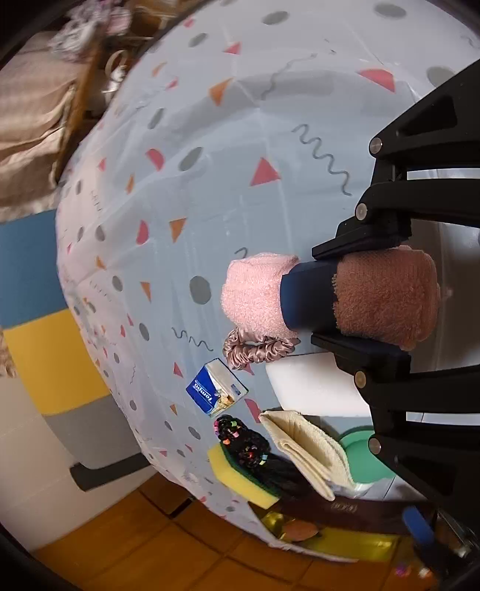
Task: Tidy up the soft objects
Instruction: 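Grasp the green-and-white bottle sponge with the left tool while the right tool holds the towel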
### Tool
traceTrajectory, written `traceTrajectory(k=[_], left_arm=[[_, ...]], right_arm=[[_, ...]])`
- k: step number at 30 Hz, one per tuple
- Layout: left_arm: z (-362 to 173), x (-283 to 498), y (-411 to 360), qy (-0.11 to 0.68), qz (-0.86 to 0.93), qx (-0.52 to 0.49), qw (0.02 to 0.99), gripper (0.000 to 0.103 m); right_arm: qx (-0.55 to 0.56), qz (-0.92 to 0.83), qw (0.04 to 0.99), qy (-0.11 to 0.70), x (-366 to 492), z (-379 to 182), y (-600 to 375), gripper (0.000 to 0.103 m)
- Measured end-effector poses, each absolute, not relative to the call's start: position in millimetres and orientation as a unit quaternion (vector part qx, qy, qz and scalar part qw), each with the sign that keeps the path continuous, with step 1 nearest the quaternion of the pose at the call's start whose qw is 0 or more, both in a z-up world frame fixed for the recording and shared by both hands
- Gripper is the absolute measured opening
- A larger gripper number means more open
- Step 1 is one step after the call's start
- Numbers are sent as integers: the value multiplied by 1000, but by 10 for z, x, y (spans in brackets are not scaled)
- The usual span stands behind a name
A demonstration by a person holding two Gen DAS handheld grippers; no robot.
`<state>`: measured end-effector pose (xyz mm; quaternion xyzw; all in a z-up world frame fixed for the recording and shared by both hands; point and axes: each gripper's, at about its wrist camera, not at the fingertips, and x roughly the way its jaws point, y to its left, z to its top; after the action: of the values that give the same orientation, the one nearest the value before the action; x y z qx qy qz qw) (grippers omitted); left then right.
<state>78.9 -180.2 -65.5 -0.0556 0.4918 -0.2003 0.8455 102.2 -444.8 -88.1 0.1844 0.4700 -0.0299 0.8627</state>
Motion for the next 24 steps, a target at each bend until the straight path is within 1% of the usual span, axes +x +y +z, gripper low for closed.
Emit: traceTrajectory(k=[6, 11, 21, 24], left_arm=[[-898, 1153, -1948, 519, -143, -42, 842, 73], [-1051, 1301, -1978, 532, -140, -38, 834, 73], [-1058, 1577, -2013, 523, -133, -25, 842, 73], [-1071, 1565, -2023, 511, -147, -19, 847, 67]], right_arm=[[182, -11, 869, 460, 1000, -806, -4367, 40], [196, -2, 864, 463, 999, -818, -4369, 40], [228, 3, 856, 464, 997, -839, -4432, 40], [230, 4, 856, 464, 997, -837, -4432, 40]])
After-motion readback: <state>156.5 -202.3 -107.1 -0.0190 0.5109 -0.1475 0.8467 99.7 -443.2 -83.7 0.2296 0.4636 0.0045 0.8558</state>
